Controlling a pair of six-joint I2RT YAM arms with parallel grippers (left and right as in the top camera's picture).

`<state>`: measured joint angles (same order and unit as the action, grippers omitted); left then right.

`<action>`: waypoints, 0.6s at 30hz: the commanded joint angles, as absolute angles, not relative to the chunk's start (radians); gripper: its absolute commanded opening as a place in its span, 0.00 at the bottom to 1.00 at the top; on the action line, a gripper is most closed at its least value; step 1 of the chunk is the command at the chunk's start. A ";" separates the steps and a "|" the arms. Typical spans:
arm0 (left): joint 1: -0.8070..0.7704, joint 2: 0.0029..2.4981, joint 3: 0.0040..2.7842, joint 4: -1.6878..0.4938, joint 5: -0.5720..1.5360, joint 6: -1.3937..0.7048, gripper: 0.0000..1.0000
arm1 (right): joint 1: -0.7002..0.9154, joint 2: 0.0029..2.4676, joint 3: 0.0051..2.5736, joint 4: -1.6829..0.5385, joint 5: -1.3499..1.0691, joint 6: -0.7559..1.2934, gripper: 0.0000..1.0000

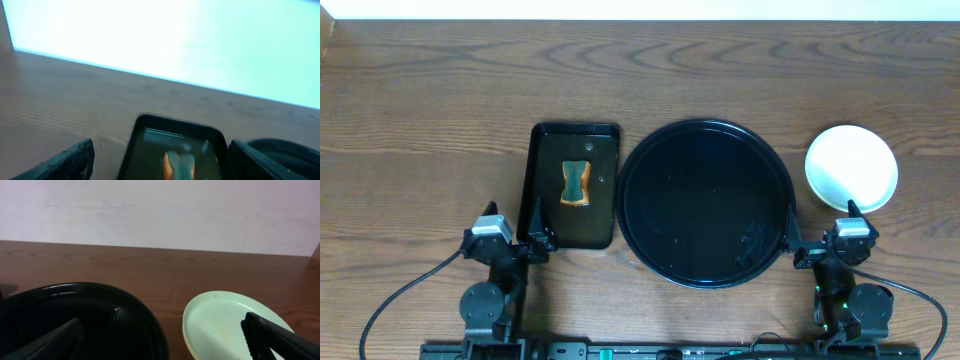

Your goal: Clean dirty plates on tray and stack at the side

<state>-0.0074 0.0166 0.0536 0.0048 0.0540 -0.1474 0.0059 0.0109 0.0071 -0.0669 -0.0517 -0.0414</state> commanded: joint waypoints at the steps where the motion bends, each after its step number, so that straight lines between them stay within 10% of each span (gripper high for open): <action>1: -0.003 0.001 0.004 0.089 0.053 0.025 0.86 | 0.015 0.005 0.006 -0.072 -0.047 -0.054 0.99; 18: -0.003 0.001 0.004 -0.067 0.052 0.078 0.86 | 0.015 0.005 0.006 -0.072 -0.047 -0.054 0.99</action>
